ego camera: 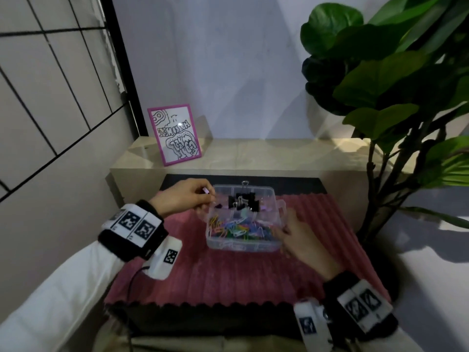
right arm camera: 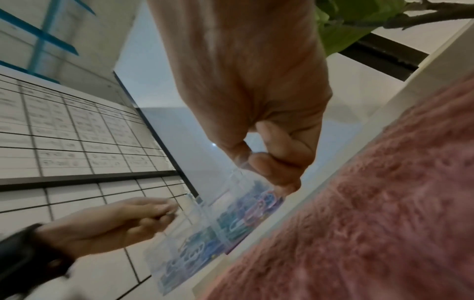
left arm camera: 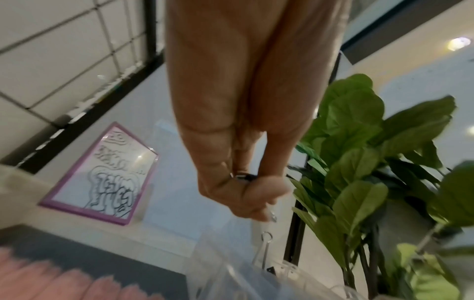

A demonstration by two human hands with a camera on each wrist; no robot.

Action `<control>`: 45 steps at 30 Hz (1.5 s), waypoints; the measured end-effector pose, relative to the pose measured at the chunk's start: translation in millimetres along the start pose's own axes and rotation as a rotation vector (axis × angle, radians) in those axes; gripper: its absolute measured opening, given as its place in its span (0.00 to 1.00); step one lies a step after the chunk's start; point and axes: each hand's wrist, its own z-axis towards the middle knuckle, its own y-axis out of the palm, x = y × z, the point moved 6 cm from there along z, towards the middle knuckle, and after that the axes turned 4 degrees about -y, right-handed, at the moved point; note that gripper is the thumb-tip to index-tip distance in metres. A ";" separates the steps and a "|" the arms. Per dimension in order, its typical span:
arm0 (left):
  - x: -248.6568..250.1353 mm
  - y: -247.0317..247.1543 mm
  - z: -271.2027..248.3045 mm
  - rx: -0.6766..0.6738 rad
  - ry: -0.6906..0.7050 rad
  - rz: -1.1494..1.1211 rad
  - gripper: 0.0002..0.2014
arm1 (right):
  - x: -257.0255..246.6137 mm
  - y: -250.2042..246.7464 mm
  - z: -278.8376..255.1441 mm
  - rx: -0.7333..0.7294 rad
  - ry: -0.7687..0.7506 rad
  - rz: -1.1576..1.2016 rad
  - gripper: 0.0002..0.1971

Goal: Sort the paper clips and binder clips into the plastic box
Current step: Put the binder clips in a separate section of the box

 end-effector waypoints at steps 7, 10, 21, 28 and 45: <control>20.1 27.9 33.4 -0.158 0.076 0.210 0.07 | 14.6 22.4 -38.4 -0.016 0.040 -0.073 0.10; 14.5 26.3 35.8 -0.131 0.078 0.234 0.08 | 23.3 24.4 -44.9 -0.034 0.154 -0.018 0.10; -7.0 50.9 27.9 -0.257 0.235 0.499 0.12 | -37.7 23.6 42.7 -0.593 -0.420 -0.461 0.22; -14.5 67.3 12.4 -0.284 0.393 0.451 0.15 | -19.6 29.7 56.2 -0.568 -0.282 -0.461 0.16; -16.6 94.4 9.6 -0.218 0.480 0.777 0.22 | -17.6 24.0 42.2 -0.483 -0.466 -0.617 0.14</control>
